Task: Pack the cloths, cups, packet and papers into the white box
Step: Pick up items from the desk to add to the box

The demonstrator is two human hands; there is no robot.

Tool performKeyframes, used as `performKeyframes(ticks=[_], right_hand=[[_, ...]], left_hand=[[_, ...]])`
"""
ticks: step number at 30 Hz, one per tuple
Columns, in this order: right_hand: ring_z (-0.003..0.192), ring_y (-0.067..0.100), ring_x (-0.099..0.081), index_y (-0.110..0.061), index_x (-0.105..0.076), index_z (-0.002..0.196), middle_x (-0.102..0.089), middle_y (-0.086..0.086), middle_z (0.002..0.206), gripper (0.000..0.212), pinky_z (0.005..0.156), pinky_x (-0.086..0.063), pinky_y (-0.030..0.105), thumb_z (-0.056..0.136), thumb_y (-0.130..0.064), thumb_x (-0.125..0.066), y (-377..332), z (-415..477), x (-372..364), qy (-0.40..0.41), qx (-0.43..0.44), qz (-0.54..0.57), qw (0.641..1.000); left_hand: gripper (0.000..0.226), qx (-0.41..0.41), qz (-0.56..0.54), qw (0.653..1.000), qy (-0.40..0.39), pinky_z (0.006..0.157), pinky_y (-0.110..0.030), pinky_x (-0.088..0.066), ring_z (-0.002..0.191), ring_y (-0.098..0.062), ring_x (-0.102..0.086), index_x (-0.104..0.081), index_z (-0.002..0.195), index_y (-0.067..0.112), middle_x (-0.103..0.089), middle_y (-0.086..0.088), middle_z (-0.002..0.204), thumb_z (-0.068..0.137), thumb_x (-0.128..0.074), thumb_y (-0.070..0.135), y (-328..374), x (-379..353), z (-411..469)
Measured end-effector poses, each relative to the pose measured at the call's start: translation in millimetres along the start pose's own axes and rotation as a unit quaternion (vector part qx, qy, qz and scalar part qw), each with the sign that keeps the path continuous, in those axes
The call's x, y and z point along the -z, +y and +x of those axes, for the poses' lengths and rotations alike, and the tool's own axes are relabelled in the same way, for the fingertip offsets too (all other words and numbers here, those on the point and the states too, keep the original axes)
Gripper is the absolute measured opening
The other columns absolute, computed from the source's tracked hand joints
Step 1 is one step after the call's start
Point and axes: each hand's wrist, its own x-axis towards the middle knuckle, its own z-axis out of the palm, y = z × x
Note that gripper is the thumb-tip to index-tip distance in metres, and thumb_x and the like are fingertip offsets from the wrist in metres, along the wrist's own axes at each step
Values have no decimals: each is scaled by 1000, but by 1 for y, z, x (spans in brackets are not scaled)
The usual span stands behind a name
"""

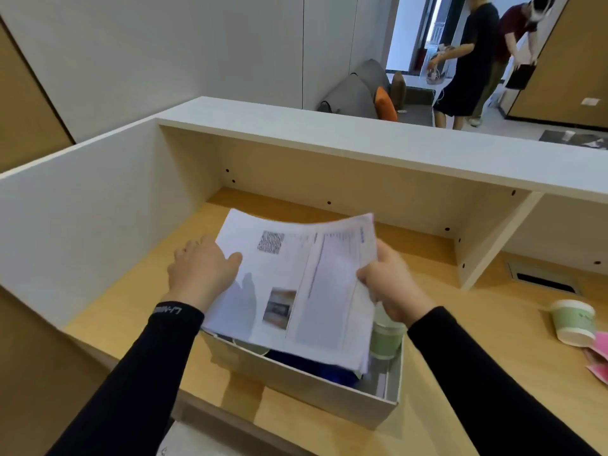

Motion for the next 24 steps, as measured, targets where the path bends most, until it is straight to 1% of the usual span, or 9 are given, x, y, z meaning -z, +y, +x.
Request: performKeyframes(ticks=[3, 4, 7, 10, 14, 16, 19, 22, 24], right_hand=[[93, 30, -66, -19, -60, 102, -67, 9, 107, 49, 81, -56, 49, 81, 17, -35, -9, 4, 11, 7, 7, 100, 995], [93, 31, -67, -19, -61, 102, -68, 11, 108, 49, 82, -55, 52, 81, 17, -36, -12, 4, 18, 5, 6, 132, 991], [82, 26, -72, -10, -56, 120, -67, 14, 111, 50, 64, -61, 41, 82, 16, -36, -17, 0, 46, 23, -2, 199, 980], [76, 26, -73, -10, -51, 124, -66, 15, 111, 47, 61, -61, 40, 87, 12, -35, -17, -18, 84, 57, -22, 229, 972], [65, 24, -74, -12, -54, 116, -68, 15, 101, 33, 51, -60, 39, 91, 2, -38, -10, -52, 142, 111, -49, 234, 965], [72, 26, -73, -14, -55, 114, -70, 14, 100, 24, 55, -60, 40, 93, -8, -44, -1, -71, 175, 150, -61, 212, 964], [79, 29, -69, -10, -55, 120, -71, 14, 98, 29, 61, -56, 38, 92, -18, -54, 24, -95, 231, 269, -74, 136, 951], [61, 18, -65, -2, -58, 114, -67, 14, 92, 26, 46, -52, 24, 90, -10, -58, 66, -119, 277, 351, -90, -2, 932], [60, 17, -62, 4, -60, 114, -65, 16, 95, 28, 48, -49, 24, 87, -5, -60, 104, -129, 300, 346, -113, -62, 930]], left_hand=[[71, 5, -126, 991, -37, 96, -40, -40, 125, -34, -48, -37, 141, 3, -52, -17, 139, 91, -48, 53, -5, 4, 6], [70, -3, -177, 983, -42, 95, -39, -41, 124, -32, -50, -40, 140, 6, -53, -14, 138, 89, -49, 54, -2, 6, 7], [64, -27, -247, 969, -19, 95, -41, -44, 119, -29, -53, -49, 134, 14, -56, -9, 135, 87, -51, 56, 16, 11, 10], [60, -49, -282, 958, -24, 97, -43, -46, 116, -29, -53, -52, 130, 16, -58, -6, 127, 84, -54, 55, 44, 15, 10], [28, -102, -360, 922, -106, 70, -35, -50, 77, -24, -62, -65, 94, 13, -67, -3, 88, 84, -62, 38, 96, 5, -7], [22, -139, -348, 920, -111, 60, -25, -47, 77, -18, -61, -63, 110, 14, -66, 0, 97, 90, -60, 24, 130, -9, -22], [51, -225, -321, 909, -138, 59, -19, -39, 89, -18, -57, -44, 137, 17, -56, 0, 109, 89, -61, 15, 181, -34, -56], [41, -323, -192, 905, -201, 63, -23, -41, 92, -20, -58, -56, 126, 19, -61, 0, 104, 86, -58, 9, 227, -73, -92], [24, -341, -70, 907, -238, 61, -21, -40, 85, -18, -55, -68, 99, 23, -60, 6, 86, 86, -53, 10, 252, -104, -118]])
